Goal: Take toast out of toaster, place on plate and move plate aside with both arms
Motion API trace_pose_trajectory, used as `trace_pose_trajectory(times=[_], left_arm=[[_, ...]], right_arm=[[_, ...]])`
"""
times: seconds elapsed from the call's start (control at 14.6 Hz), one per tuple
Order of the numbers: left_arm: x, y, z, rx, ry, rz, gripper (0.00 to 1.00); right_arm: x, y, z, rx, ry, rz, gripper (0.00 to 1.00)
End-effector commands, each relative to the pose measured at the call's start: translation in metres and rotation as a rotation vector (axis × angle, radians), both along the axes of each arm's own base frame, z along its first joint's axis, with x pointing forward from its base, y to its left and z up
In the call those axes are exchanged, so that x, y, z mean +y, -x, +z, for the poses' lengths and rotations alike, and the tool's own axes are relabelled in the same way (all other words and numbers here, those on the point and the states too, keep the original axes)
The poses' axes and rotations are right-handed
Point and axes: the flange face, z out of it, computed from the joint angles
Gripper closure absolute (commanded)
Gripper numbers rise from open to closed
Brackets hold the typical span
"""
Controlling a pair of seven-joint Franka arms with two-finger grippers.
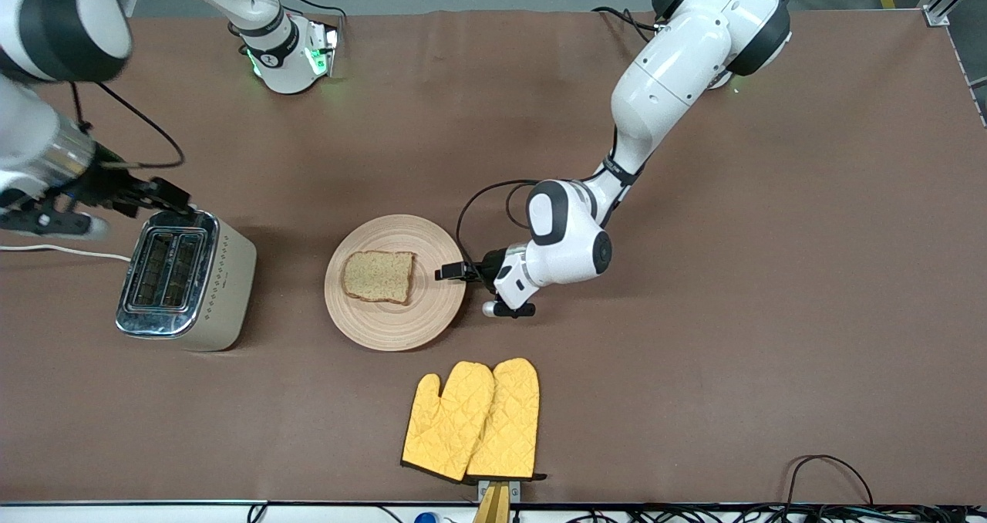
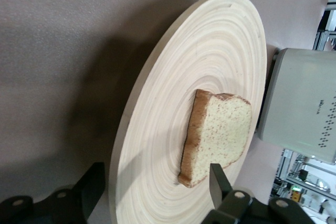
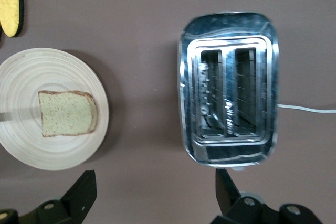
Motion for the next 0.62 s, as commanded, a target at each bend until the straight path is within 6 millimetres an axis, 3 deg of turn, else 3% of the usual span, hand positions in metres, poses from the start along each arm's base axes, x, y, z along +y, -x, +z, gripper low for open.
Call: trace_pose_trajectory(times=[0.0,0.14,0.34,0.48,0.55], left_arm=[[-0.002,-0.002,-0.009,-0.048,0.009,-0.008,0.16],[-0.002,-0.002,-0.009,-0.062,0.007,-0.014,0.26],[-0.005,0.001,-0.010,-0.087,0.003,-0.027,0.69],[-0.005,0.001,-0.010,-0.087,0.003,-0.027,0.89],[-0.005,0.001,-0.010,-0.087,0.003,-0.027,0.95]], right_arm=[[-0.027,0.026,0.038,-0.037,0.044,0.062,0.00],[-0.038,0.028,0.057,-0.041,0.057,0.066,0.00],[-0.040,0.025,0.083,-0.047,0.074,0.060,0.00],[-0.038,0.023,0.090,-0.058,0.074,0.055,0.00],[-0.037,0.023,0.095,-0.065,0.075,0.056,0.00]])
